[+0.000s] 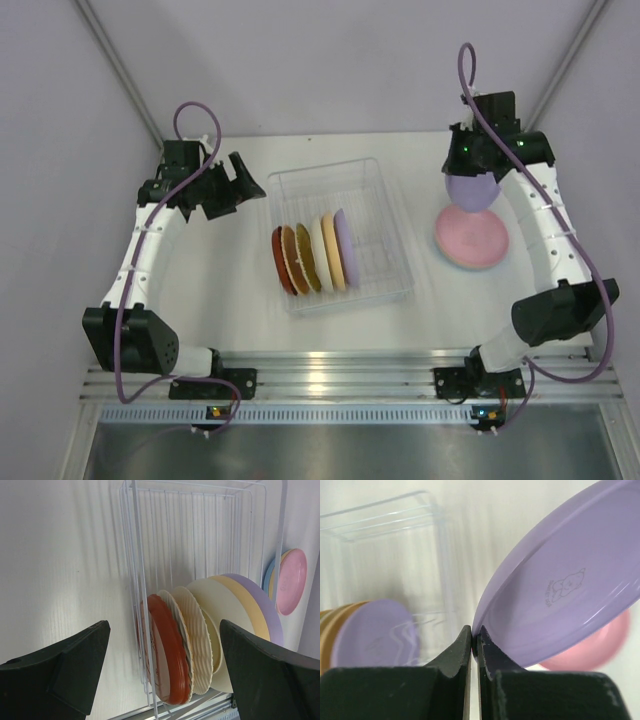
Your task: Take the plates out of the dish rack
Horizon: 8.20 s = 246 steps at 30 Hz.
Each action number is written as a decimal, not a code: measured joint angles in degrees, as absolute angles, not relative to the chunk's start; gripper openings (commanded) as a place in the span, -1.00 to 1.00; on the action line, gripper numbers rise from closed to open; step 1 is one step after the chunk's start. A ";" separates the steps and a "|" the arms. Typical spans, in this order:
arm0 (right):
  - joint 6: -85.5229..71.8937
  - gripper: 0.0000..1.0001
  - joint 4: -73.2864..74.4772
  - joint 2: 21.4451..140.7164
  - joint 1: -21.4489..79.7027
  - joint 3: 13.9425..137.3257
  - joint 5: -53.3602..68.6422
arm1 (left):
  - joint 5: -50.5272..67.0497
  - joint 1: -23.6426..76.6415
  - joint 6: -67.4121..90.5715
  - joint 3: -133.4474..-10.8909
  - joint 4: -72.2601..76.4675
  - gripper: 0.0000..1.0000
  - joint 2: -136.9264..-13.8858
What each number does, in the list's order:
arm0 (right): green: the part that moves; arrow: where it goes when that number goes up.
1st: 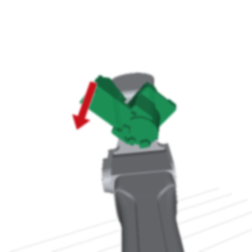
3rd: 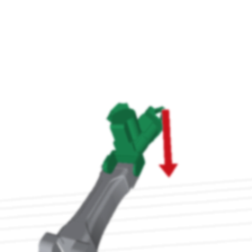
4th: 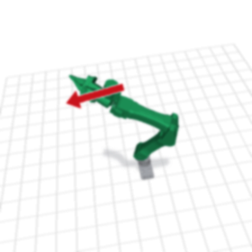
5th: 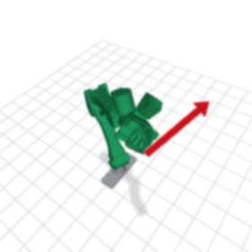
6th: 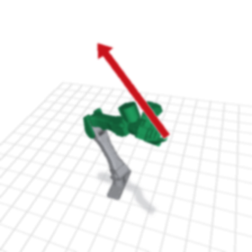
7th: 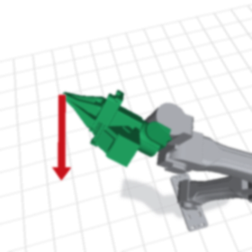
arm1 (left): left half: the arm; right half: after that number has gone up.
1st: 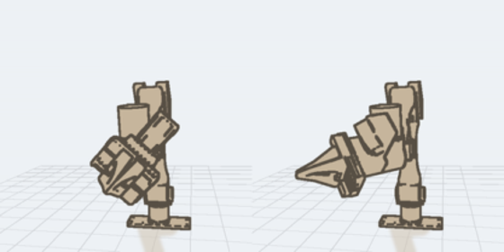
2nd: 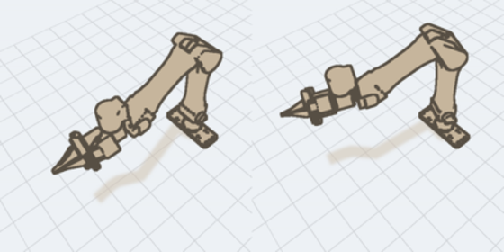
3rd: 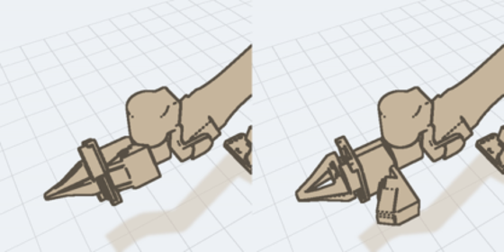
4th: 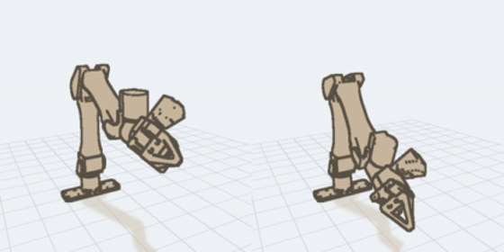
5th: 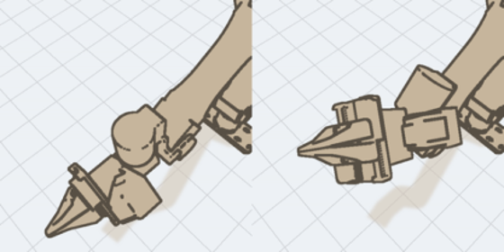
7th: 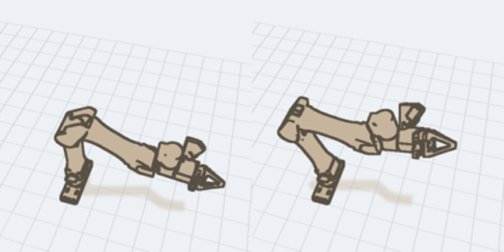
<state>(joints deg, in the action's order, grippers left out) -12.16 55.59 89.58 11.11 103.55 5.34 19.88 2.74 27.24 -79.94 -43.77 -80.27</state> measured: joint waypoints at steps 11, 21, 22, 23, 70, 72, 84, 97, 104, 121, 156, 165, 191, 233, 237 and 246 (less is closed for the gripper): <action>-12.01 -1.00 59.57 92.18 11.07 92.14 -14.35 | 19.92 2.81 27.24 -79.94 -43.77 0.93 -80.27; -10.61 0.08 58.78 95.77 11.07 89.32 -13.91 | 19.88 2.81 27.24 -79.94 -43.79 0.93 -80.27; -10.44 0.11 58.74 95.72 11.07 89.36 -13.23 | 19.88 2.81 27.24 -79.94 -43.79 0.93 -80.27; -10.22 0.16 58.74 95.61 11.07 89.45 -12.05 | 19.88 2.81 27.24 -79.94 -43.79 0.93 -80.27; -10.83 -1.00 48.18 99.83 30.70 89.41 45.84 | 19.64 3.11 27.00 -79.92 -43.77 0.93 -80.27; -10.22 -1.00 48.95 99.92 30.44 90.08 46.54 | 19.64 3.11 27.00 -79.92 -43.77 0.93 -80.27; -12.67 -1.00 45.84 96.31 21.17 96.71 56.97 | 19.62 3.11 26.98 -79.92 -43.77 0.93 -80.05; -11.20 -1.00 57.47 90.67 15.22 105.84 5.58 | 19.66 3.11 27.00 -79.92 -43.77 0.93 -79.99; -11.60 -1.00 60.20 93.84 13.43 96.97 -10.94 | 19.66 3.11 27.00 -79.92 -43.79 0.93 -79.99; -10.50 0.21 57.52 93.54 13.26 95.57 6.31 | 19.64 3.11 27.00 -79.92 -43.81 0.93 -80.01; -8.32 -0.45 50.83 105.41 33.82 97.62 40.25 | 19.40 3.11 26.85 -79.92 -43.81 0.93 -80.01; -9.45 -1.00 52.51 105.51 33.93 97.97 43.40 | 18.98 3.11 26.83 -79.92 -43.81 0.93 -79.99; -15.77 -1.00 50.15 87.46 8.62 109.73 24.91 | 19.03 3.11 26.85 -79.92 -43.79 0.93 -79.99; -11.60 0.29 46.87 97.43 30.79 95.66 41.15 | 19.44 3.16 26.85 -79.92 -43.81 0.93 -79.99; -11.77 0.25 45.95 100.07 31.53 95.68 42.92 | 19.44 3.16 26.85 -79.92 -43.81 0.93 -79.99; -11.75 0.07 45.34 104.03 33.80 95.68 46.22 | 19.42 3.16 26.83 -79.92 -43.81 0.93 -79.99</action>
